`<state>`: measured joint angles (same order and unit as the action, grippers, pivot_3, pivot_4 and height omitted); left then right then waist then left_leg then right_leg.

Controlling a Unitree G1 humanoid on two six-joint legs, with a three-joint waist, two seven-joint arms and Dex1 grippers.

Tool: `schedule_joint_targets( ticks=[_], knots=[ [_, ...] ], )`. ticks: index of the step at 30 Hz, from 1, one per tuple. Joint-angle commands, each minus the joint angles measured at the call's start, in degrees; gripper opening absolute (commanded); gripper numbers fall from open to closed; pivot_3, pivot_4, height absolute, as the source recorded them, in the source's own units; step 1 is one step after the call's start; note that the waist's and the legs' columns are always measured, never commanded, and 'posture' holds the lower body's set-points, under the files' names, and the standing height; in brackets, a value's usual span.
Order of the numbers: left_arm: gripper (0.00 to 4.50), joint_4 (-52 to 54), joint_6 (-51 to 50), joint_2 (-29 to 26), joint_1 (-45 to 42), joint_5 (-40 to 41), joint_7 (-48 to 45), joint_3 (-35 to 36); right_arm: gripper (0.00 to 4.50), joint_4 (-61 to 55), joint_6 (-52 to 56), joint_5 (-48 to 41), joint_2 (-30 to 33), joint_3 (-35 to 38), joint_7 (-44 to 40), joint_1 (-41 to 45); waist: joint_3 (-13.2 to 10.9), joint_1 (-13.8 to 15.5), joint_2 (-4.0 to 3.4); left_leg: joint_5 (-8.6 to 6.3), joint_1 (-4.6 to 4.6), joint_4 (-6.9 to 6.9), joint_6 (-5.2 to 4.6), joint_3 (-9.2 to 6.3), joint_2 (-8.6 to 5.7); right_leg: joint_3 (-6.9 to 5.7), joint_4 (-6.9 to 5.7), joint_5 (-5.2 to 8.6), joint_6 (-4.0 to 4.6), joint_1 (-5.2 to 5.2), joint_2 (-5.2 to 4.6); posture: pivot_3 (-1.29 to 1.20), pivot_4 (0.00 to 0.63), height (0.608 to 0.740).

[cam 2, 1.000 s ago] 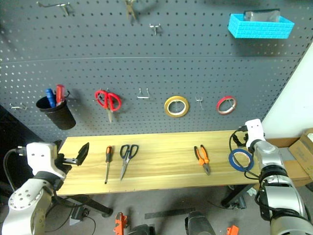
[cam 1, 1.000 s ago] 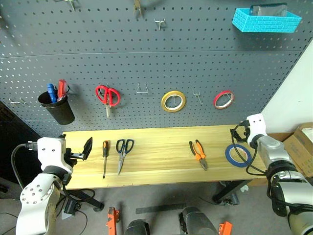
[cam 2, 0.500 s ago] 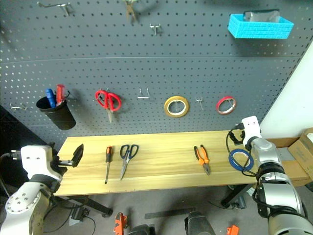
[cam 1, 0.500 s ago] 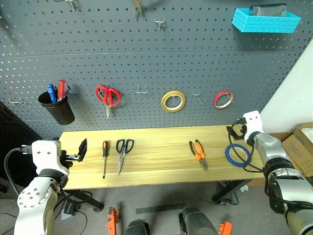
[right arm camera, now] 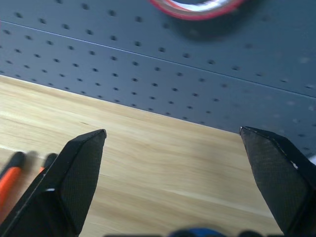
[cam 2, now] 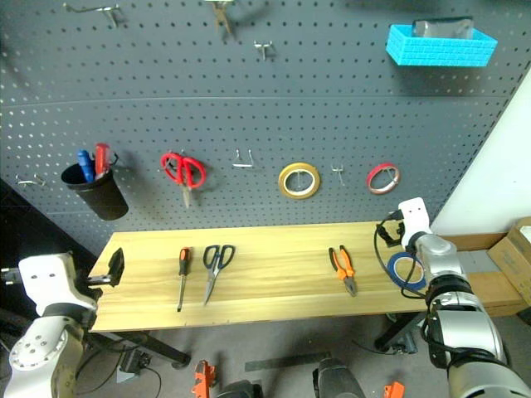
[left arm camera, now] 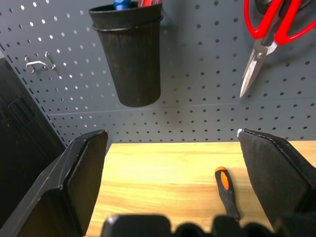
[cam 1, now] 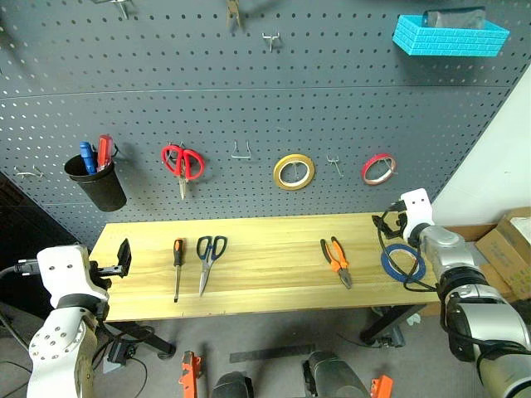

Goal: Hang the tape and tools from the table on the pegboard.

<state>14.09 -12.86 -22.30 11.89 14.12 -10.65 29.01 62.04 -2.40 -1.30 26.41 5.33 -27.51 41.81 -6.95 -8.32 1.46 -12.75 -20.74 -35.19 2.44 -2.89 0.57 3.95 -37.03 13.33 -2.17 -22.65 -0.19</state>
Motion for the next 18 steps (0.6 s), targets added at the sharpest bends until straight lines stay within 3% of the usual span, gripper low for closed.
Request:
schedule_joint_targets(
  ticks=[1,9,14,18],
  knots=[
    [4.50,1.8,2.0,-0.1,0.0,-0.4,-0.1,0.6,4.47,-2.7,-1.4,0.0,0.5,0.1,-0.3,1.5,0.0,0.1,0.01,0.00,0.00,0.00,0.00,0.00,0.00,0.01,0.00,0.00,0.00,0.00,0.00,-0.07,0.059,0.740],
    [4.50,2.7,0.1,-0.6,0.5,-2.1,0.0,-1.9,4.47,-5.2,0.3,0.6,1.8,-0.6,-1.8,-0.3,0.0,0.1,0.03,0.00,0.00,0.00,0.00,0.00,0.00,0.02,0.01,0.00,0.01,0.00,0.01,-0.08,0.083,0.740],
    [4.50,6.8,-4.8,-2.3,-0.7,-5.3,-0.7,-7.7,4.47,-11.1,6.2,-0.3,3.5,-1.2,-5.5,-2.2,-0.4,0.2,0.22,0.00,-0.01,-0.01,0.00,0.00,0.00,0.05,0.01,0.13,0.23,-0.02,0.02,-0.13,0.139,0.740],
    [4.50,11.0,-8.2,-4.0,-3.1,-4.3,-5.7,-14.7,4.47,-18.4,15.4,-2.0,3.2,0.0,-4.0,-4.4,-2.3,0.0,0.31,0.01,-0.01,-0.15,-0.01,0.01,0.04,0.16,-0.03,0.18,0.31,0.01,0.12,-0.18,0.195,0.740]
  ],
)
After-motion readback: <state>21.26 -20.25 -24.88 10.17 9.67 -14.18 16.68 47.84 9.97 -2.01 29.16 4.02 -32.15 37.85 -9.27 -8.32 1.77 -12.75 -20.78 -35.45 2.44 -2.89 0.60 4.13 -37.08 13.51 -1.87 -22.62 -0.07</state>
